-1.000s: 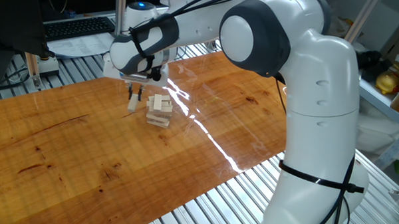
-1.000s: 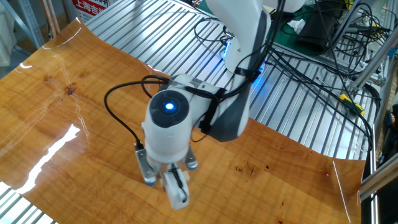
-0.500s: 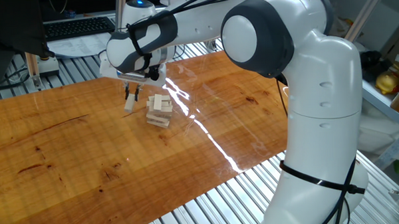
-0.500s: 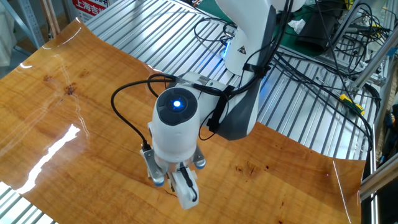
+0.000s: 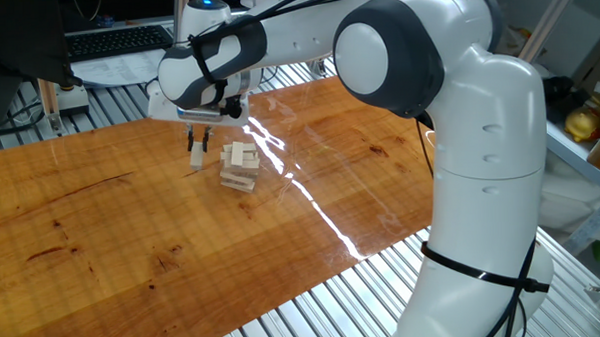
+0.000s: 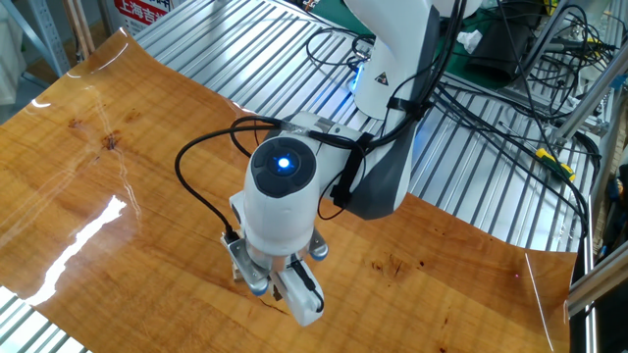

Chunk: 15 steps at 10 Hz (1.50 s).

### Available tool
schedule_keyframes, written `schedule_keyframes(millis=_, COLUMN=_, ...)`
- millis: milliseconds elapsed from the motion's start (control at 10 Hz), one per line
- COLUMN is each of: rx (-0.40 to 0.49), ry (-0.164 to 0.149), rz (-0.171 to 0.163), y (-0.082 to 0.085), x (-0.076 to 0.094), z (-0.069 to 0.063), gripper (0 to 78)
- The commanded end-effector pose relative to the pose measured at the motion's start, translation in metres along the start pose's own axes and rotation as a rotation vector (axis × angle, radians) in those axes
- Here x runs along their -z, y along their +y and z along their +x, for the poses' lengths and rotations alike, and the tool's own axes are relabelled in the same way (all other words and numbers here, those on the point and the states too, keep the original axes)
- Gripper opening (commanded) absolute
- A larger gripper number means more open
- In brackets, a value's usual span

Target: Play Jenga

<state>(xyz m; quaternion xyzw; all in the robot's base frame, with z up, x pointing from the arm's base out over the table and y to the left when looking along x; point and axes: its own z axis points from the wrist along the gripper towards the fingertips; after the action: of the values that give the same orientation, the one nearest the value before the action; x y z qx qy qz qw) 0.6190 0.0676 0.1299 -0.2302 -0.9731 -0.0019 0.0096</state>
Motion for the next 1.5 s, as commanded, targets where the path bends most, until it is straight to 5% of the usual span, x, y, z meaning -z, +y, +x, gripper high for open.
schedule_keyframes(millis=100, rx=0.022, ry=-0.014, rz=-0.005, y=0.0007, x=0.0024, z=-0.0005, gripper=2.1)
schedule_keyframes(millis=1000, rx=0.014, ry=-0.017, rz=-0.013, y=0.0007, x=0.0024, z=-0.0006, gripper=2.1)
schedule_keyframes(millis=1100, rx=0.014, ry=-0.017, rz=-0.013, y=0.0007, x=0.0024, z=-0.0006, gripper=77.4)
schedule_keyframes(millis=1500, rx=0.014, ry=-0.017, rz=-0.013, y=0.0007, x=0.0024, z=-0.0006, gripper=77.4)
